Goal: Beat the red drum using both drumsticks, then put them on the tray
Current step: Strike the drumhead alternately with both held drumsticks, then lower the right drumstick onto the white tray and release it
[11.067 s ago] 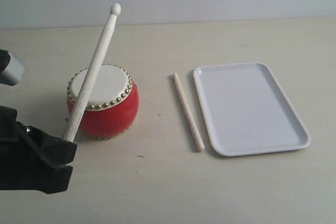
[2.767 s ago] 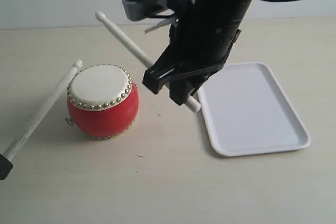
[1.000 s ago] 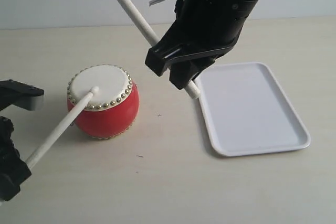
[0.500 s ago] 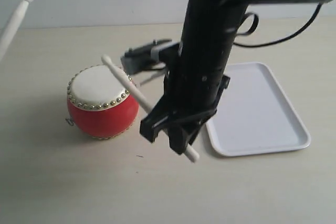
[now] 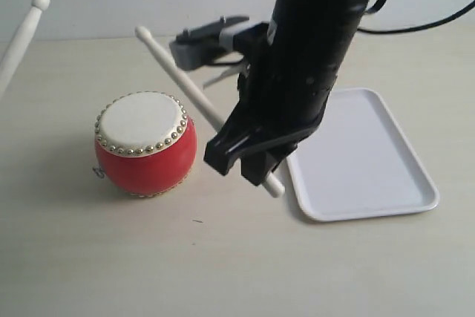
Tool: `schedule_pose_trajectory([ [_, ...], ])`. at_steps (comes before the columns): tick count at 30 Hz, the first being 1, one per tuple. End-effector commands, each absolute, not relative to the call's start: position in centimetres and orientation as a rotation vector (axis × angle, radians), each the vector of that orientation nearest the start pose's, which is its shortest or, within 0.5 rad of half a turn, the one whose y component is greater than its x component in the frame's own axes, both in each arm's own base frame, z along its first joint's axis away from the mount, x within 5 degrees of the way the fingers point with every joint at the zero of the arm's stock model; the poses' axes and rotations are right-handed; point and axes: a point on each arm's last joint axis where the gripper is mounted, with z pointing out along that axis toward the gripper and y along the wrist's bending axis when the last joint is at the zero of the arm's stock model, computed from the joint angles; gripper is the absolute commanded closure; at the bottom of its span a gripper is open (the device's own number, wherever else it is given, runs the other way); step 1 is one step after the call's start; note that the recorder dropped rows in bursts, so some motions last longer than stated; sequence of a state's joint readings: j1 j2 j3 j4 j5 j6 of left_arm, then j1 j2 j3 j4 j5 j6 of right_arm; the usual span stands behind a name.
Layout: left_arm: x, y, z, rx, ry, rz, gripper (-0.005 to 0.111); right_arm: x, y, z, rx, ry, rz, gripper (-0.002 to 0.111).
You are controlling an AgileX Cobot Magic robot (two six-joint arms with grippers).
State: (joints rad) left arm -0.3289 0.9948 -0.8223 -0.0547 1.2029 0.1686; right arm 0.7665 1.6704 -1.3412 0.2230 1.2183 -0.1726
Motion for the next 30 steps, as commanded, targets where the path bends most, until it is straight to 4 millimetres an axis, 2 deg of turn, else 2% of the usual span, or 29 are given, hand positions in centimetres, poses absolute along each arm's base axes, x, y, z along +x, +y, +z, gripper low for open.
schedule_pose_trajectory([
  [1,16.4,-6.6,27.4,0.745,2.893,-0.153,0.107,20.9,22.6,31.1,-1.254,2.679,0.385,0.108],
  [6,18.7,-8.9,23.8,0.84,3.016,-0.292,0.107,20.4,22.1,32.1,-1.218,2.663,0.4,0.108],
  [10,20.1,-9.6,19.4,0.928,3.207,-0.322,0.107,20.4,22.1,32.1,-1.211,2.666,0.401,0.108],
  [13,20.8,-10.2,18.3,0.917,3.278,-0.368,0.107,20.3,22.0,32.4,-1.206,2.658,0.405,0.108],
  [14,20.9,-10.3,18.5,0.913,3.275,-0.388,0.107,20.1,21.8,32.7,-1.204,2.648,0.405,0.108],
  [17,20.7,-10.5,20.8,0.918,3.191,-0.437,0.107,20.1,20.9,33.3,-1.178,2.621,0.305,0.108],
  [20,19.6,-10.1,23.9,0.9,3.05,-0.448,0.107,21.1,18.7,32.7,-1.087,2.655,0.144,0.108],
  [24,17.2,-9.5,28.4,0.782,2.788,-0.49,0.107,23.8,13.9,29.0,-0.881,2.86,0.052,0.108],
  [26,16.0,-9.2,29.8,0.752,2.693,-0.517,0.107,24.8,11.7,26.9,-0.782,2.972,0.064,0.108],
  [30,14.2,-8.6,31.7,0.684,2.592,-0.553,0.107,26.6,9.4,23.3,-0.591,3.153,0.27,0.108],
])
